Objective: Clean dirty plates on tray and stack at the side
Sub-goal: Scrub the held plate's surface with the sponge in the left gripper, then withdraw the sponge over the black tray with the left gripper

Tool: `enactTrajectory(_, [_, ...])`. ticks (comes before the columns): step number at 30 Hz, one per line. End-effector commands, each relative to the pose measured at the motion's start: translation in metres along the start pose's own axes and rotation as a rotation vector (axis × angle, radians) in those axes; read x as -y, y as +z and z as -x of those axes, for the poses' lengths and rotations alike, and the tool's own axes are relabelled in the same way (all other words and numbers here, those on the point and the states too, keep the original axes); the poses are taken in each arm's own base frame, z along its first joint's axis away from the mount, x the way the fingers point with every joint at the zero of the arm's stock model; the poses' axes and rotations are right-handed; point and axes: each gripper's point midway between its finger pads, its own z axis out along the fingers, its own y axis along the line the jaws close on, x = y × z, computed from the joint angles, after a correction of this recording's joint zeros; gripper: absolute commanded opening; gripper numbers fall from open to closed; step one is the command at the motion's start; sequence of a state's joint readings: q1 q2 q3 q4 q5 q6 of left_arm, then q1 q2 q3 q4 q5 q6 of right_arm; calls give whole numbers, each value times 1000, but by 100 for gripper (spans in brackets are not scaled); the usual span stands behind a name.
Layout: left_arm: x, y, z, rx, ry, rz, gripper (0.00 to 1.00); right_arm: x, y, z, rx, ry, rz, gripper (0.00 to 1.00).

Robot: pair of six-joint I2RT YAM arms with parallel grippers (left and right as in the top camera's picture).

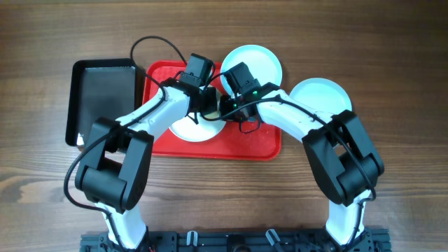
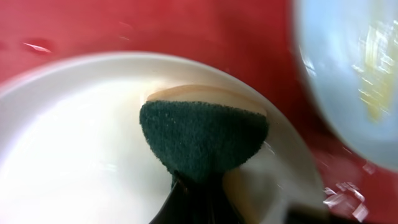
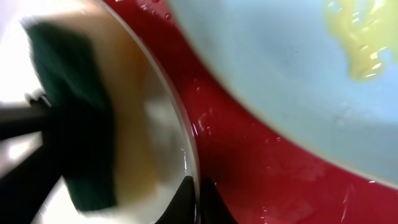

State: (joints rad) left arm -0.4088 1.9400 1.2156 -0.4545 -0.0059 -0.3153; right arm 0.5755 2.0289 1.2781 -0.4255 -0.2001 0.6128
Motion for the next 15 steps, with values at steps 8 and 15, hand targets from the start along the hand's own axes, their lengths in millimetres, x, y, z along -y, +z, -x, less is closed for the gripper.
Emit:
enactTrajectory(8, [-120, -14, -33, -94, -213, 488, 4, -3, 12, -22, -63, -30, -6, 4])
enactTrajectory(15, [-129, -47, -47, -275, -247, 498, 4, -3, 12, -23, -67, -29, -4, 5])
